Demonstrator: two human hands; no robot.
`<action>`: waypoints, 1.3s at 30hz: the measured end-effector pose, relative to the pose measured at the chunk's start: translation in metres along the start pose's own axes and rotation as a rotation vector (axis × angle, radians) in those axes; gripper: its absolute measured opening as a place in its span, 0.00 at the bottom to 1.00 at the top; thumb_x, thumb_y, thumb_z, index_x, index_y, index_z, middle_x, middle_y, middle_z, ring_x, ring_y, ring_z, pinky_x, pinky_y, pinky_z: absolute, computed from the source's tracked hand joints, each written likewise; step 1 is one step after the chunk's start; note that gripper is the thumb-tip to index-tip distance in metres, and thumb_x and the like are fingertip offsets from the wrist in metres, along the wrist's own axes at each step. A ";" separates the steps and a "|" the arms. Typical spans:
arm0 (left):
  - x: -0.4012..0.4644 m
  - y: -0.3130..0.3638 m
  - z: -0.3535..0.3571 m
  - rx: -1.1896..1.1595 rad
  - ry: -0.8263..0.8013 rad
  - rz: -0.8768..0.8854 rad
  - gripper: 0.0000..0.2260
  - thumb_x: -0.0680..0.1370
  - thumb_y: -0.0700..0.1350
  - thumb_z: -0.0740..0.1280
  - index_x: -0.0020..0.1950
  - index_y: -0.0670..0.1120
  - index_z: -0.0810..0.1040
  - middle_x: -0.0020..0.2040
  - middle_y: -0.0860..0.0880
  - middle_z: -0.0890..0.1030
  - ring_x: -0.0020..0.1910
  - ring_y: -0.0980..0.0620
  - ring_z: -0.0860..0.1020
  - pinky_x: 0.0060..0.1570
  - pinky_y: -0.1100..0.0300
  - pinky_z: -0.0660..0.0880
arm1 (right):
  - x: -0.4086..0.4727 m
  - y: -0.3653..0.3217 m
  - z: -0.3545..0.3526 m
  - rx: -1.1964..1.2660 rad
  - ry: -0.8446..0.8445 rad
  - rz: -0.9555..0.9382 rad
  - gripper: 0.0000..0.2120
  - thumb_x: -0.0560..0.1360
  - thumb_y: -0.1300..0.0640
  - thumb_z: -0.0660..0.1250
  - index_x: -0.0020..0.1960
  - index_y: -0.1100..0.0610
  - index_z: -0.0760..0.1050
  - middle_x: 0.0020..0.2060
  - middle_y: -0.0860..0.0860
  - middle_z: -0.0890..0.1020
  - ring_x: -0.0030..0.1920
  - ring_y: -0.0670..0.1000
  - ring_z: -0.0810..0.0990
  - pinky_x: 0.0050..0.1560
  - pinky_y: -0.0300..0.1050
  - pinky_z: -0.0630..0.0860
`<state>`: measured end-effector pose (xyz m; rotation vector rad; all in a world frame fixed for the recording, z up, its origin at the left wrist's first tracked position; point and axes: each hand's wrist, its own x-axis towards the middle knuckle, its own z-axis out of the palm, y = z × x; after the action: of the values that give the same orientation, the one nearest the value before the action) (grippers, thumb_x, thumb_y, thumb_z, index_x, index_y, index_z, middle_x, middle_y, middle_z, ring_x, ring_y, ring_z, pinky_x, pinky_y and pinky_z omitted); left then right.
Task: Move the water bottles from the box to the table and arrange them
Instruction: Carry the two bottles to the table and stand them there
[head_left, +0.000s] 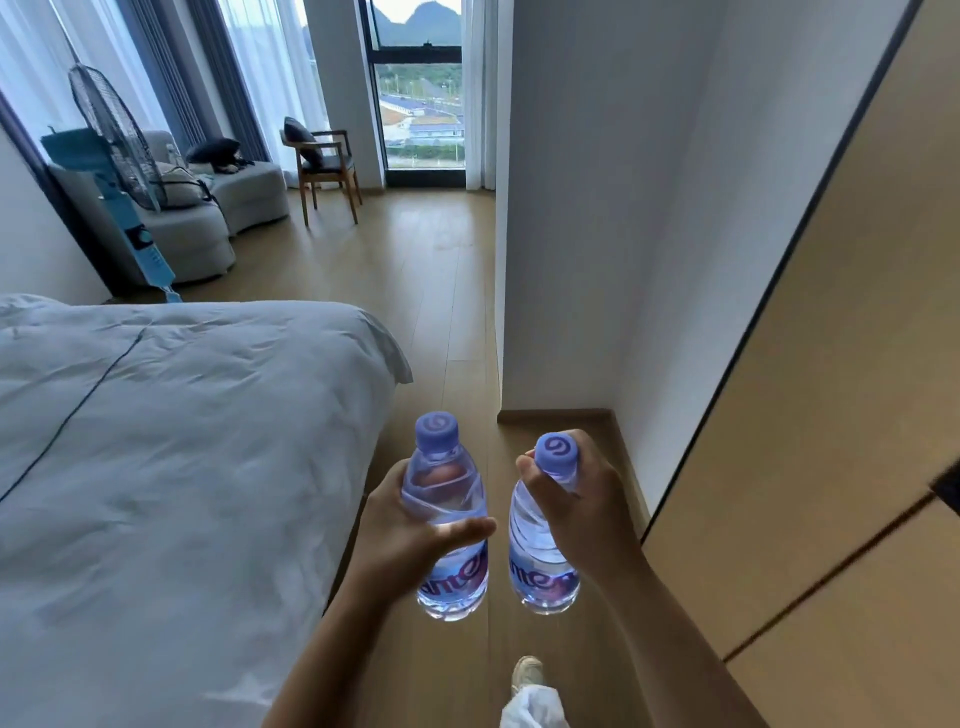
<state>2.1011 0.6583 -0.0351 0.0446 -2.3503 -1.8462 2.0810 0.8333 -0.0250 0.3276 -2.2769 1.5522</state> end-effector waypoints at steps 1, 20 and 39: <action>0.020 -0.001 0.003 0.011 0.005 0.002 0.25 0.50 0.58 0.79 0.45 0.61 0.79 0.42 0.56 0.84 0.40 0.56 0.83 0.36 0.70 0.76 | 0.019 0.009 0.004 0.009 -0.010 0.000 0.11 0.73 0.57 0.70 0.40 0.47 0.68 0.32 0.44 0.75 0.36 0.40 0.76 0.37 0.26 0.69; 0.374 -0.029 0.019 -0.007 0.205 -0.160 0.22 0.56 0.43 0.81 0.46 0.50 0.78 0.39 0.60 0.84 0.37 0.61 0.82 0.32 0.72 0.74 | 0.367 0.153 0.107 0.037 -0.231 -0.065 0.09 0.73 0.56 0.69 0.44 0.49 0.69 0.35 0.39 0.75 0.36 0.40 0.78 0.39 0.27 0.72; 0.755 -0.081 -0.099 0.013 0.117 -0.157 0.20 0.61 0.45 0.79 0.47 0.54 0.74 0.43 0.58 0.81 0.39 0.62 0.80 0.32 0.73 0.74 | 0.683 0.223 0.304 -0.024 -0.166 0.053 0.07 0.74 0.57 0.69 0.47 0.57 0.71 0.37 0.46 0.76 0.39 0.44 0.77 0.43 0.25 0.70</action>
<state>1.3635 0.4552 -0.0144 0.3382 -2.3376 -1.8410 1.3249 0.6415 -0.0251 0.4072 -2.4468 1.5750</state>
